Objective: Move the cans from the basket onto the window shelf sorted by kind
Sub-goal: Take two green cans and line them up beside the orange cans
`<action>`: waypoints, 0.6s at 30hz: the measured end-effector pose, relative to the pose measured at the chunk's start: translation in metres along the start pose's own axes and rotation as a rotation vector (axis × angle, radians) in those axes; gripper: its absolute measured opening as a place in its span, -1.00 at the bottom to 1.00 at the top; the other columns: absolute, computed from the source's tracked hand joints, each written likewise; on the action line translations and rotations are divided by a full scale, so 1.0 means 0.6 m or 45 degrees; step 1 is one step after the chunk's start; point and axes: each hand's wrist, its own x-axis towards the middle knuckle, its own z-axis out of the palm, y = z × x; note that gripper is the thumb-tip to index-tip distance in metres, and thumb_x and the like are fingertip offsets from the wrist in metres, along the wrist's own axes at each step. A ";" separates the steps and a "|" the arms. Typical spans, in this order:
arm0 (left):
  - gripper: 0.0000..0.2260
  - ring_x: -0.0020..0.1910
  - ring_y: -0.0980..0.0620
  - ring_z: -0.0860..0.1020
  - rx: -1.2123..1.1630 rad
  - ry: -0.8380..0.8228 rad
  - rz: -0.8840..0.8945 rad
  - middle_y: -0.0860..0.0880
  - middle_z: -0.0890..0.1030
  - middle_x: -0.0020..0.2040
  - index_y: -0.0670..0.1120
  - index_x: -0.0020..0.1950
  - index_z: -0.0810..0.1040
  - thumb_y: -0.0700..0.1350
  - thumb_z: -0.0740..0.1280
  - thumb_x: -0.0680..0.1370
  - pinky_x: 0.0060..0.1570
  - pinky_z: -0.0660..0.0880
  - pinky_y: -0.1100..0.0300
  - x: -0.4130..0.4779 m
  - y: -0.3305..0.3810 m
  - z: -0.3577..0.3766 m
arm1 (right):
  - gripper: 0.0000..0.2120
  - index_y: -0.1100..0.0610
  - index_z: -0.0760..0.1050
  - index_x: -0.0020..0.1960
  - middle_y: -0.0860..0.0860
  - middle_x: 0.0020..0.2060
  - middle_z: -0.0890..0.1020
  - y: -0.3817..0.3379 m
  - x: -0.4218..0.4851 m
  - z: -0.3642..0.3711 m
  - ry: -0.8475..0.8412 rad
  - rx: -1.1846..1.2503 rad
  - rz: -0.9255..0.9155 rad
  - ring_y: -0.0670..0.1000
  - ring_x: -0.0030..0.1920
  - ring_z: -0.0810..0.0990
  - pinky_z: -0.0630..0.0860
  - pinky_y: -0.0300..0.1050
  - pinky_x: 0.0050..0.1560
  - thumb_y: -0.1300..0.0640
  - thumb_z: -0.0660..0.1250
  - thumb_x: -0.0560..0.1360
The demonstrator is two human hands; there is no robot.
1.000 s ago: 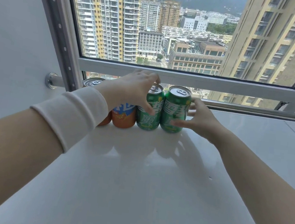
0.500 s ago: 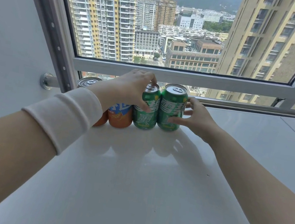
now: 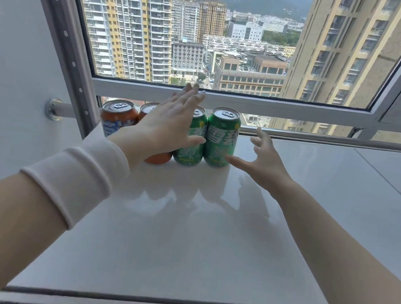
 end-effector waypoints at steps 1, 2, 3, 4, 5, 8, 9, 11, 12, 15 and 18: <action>-0.24 0.52 0.03 -0.07 -0.020 0.054 -0.003 -0.07 -0.05 0.55 -0.10 0.53 -0.06 0.10 0.30 0.51 0.38 -0.18 0.24 -0.010 0.006 0.001 | -0.04 0.10 -0.05 0.52 0.09 0.46 0.22 -0.002 -0.016 -0.004 0.014 -0.048 -0.016 0.02 0.45 0.20 0.22 -0.06 0.39 0.01 0.49 0.35; -0.26 0.52 0.02 -0.05 -0.035 0.098 -0.004 -0.07 -0.02 0.55 -0.11 0.53 -0.04 0.09 0.29 0.52 0.38 -0.17 0.24 -0.022 0.014 0.002 | -0.06 0.12 -0.05 0.52 0.08 0.47 0.20 -0.004 -0.033 -0.009 0.022 -0.109 -0.036 0.01 0.46 0.17 0.18 -0.09 0.40 0.00 0.48 0.36; -0.28 0.52 0.02 -0.02 -0.052 0.130 -0.007 -0.08 0.01 0.55 -0.12 0.53 -0.02 0.09 0.28 0.52 0.39 -0.16 0.24 -0.036 0.023 0.001 | -0.09 0.14 -0.04 0.51 0.08 0.48 0.19 -0.007 -0.051 -0.014 0.025 -0.183 -0.055 0.00 0.47 0.15 0.15 -0.11 0.40 -0.01 0.46 0.38; -0.30 0.52 0.01 0.00 -0.075 0.153 -0.016 -0.08 0.04 0.54 -0.12 0.52 0.00 0.08 0.28 0.53 0.40 -0.15 0.23 -0.051 0.034 0.001 | -0.11 0.16 -0.02 0.51 0.08 0.48 0.18 -0.010 -0.070 -0.019 0.028 -0.262 -0.072 0.01 0.47 0.14 0.13 -0.13 0.40 -0.02 0.44 0.40; -0.31 0.52 0.01 0.01 -0.102 0.167 -0.026 -0.09 0.06 0.54 -0.12 0.52 0.01 0.07 0.28 0.53 0.41 -0.14 0.21 -0.068 0.045 0.001 | -0.14 0.18 0.00 0.50 0.09 0.47 0.19 -0.011 -0.090 -0.023 0.038 -0.328 -0.087 0.01 0.47 0.14 0.12 -0.14 0.40 -0.03 0.42 0.41; -0.33 0.52 0.02 0.00 -0.124 0.171 -0.038 -0.07 0.06 0.54 -0.12 0.51 0.05 0.06 0.29 0.53 0.48 -0.10 0.11 -0.127 0.084 0.006 | -0.21 0.20 0.03 0.50 0.13 0.47 0.19 -0.013 -0.161 -0.030 0.062 -0.439 -0.129 0.06 0.49 0.10 0.09 -0.10 0.43 -0.04 0.37 0.45; -0.34 0.52 0.02 0.00 -0.118 0.170 -0.043 -0.07 0.06 0.54 -0.12 0.51 0.06 0.05 0.29 0.53 0.49 -0.07 0.07 -0.149 0.098 0.009 | -0.23 0.20 0.03 0.50 0.13 0.47 0.17 -0.012 -0.186 -0.031 0.051 -0.472 -0.141 0.07 0.49 0.07 0.09 -0.07 0.44 -0.05 0.35 0.47; -0.35 0.52 0.01 0.01 -0.121 0.180 -0.062 -0.09 0.09 0.53 -0.13 0.50 0.09 0.03 0.30 0.53 0.49 -0.01 0.06 -0.197 0.127 0.015 | -0.26 0.18 0.02 0.50 0.12 0.49 0.14 -0.010 -0.239 -0.032 0.019 -0.542 -0.173 0.08 0.51 0.01 0.06 -0.05 0.45 -0.07 0.30 0.49; -0.36 0.52 0.00 0.02 -0.126 0.180 -0.067 -0.10 0.11 0.53 -0.15 0.50 0.10 0.02 0.30 0.53 0.49 -0.01 0.07 -0.222 0.143 0.018 | -0.27 0.18 0.01 0.50 0.11 0.49 0.12 -0.008 -0.266 -0.034 0.008 -0.578 -0.193 0.08 0.51 -0.01 0.04 -0.05 0.45 -0.07 0.28 0.50; -0.38 0.51 -0.02 0.05 -0.143 0.154 -0.097 -0.13 0.15 0.52 -0.17 0.49 0.12 0.00 0.29 0.53 0.47 0.00 0.11 -0.293 0.193 0.030 | -0.30 0.19 0.02 0.50 0.12 0.50 0.09 0.002 -0.350 -0.038 0.006 -0.627 -0.263 0.10 0.52 -0.06 -0.03 -0.05 0.46 -0.07 0.25 0.52; -0.39 0.51 -0.03 0.08 -0.147 0.080 -0.119 -0.12 0.17 0.51 -0.16 0.49 0.12 0.02 0.28 0.54 0.45 0.03 0.10 -0.359 0.241 0.042 | -0.33 0.19 0.06 0.49 0.13 0.49 0.13 0.015 -0.439 -0.047 0.024 -0.628 -0.295 0.09 0.52 -0.06 -0.05 -0.06 0.48 -0.04 0.26 0.53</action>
